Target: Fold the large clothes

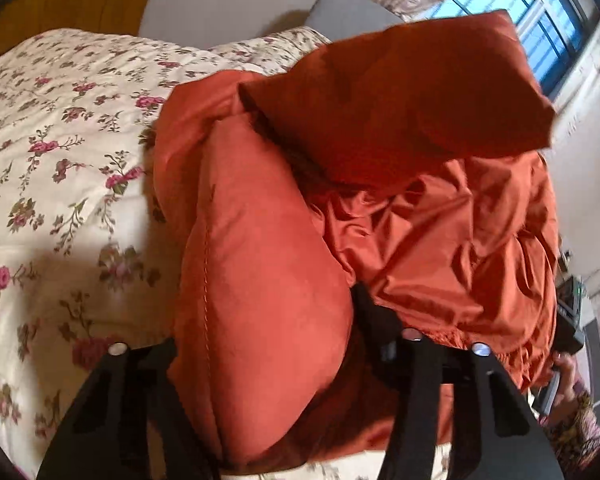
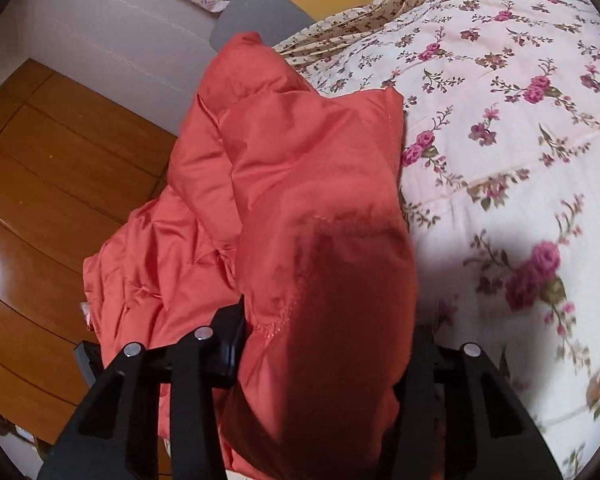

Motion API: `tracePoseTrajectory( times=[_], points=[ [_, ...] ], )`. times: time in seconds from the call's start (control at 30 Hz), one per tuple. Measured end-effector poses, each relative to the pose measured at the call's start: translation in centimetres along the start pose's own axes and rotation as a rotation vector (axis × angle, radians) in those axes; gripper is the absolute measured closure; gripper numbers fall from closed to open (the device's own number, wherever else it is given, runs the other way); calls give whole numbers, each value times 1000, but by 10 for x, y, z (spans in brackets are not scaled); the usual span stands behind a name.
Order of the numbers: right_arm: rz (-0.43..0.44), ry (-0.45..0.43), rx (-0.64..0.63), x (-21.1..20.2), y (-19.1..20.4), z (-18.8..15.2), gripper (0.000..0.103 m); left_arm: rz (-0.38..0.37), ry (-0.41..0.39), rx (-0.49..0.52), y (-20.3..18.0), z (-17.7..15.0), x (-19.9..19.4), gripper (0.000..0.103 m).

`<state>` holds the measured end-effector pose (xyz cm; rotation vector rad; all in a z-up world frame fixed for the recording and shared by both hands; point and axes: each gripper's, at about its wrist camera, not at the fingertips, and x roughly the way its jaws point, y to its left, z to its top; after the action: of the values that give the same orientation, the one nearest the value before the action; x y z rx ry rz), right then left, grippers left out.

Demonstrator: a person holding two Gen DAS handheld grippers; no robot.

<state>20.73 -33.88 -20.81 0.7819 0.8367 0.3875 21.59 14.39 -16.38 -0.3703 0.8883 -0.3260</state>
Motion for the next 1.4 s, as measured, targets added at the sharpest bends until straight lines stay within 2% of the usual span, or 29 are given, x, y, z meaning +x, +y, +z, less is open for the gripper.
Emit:
tracePoseTrajectory(
  times=[0.4, 0.6, 0.67, 0.7, 0.73, 0.77, 0.8, 0.83, 0.87, 0.9, 0.97, 1.0, 1.03, 1.13, 1.27, 1.4],
  points=[
    [0, -21, 57, -68, -20, -34, 61, -110, 44, 40, -31, -54, -28, 56],
    [-32, -46, 63, -98, -18, -53, 60, -129, 58, 69, -45, -85, -45, 56],
    [-60, -53, 60, -104, -18, -59, 54, -124, 56, 82, -47, -90, -48, 56],
    [-79, -59, 61, -105, -18, -59, 49, -112, 50, 91, -49, -93, -51, 53],
    [-91, -65, 60, -111, -20, -63, 47, -100, 44, 92, -48, -92, -52, 51],
    [-109, -75, 54, -116, -17, -66, 44, -85, 37, 90, -49, -92, -53, 45],
    [-132, -85, 46, -119, -16, -65, 38, -75, 26, 80, -48, -93, -57, 39],
    [-157, -93, 37, -122, -14, -64, 35, -76, 17, 69, -48, -95, -62, 35],
    [-166, -95, 27, -129, -11, -70, 34, -78, 6, 57, -48, -96, -67, 25],
    [-176, -94, 15, -130, -7, -69, 33, -84, -10, 50, -48, -97, -73, 24],
    [-208, -91, -7, -130, -1, -67, 27, -88, -19, 61, -49, -98, -82, 23],
    [-242, -97, -17, -131, 2, -67, 17, -83, -23, 71, -51, -99, -86, 23],
    [-271, -109, -27, -133, 6, -69, 14, -72, -26, 85, -54, -99, -91, 23],
    [-334, -155, -57, -145, 7, -69, 14, -63, -26, 112, -59, -93, -96, 23],
    [-374, -166, -138, -151, 19, -63, 12, -61, 8, 119, -58, -84, -94, 23],
    [-385, -168, -219, -148, 37, -59, 12, -11, 127, 155, -49, -93, -87, 25]
  ],
)
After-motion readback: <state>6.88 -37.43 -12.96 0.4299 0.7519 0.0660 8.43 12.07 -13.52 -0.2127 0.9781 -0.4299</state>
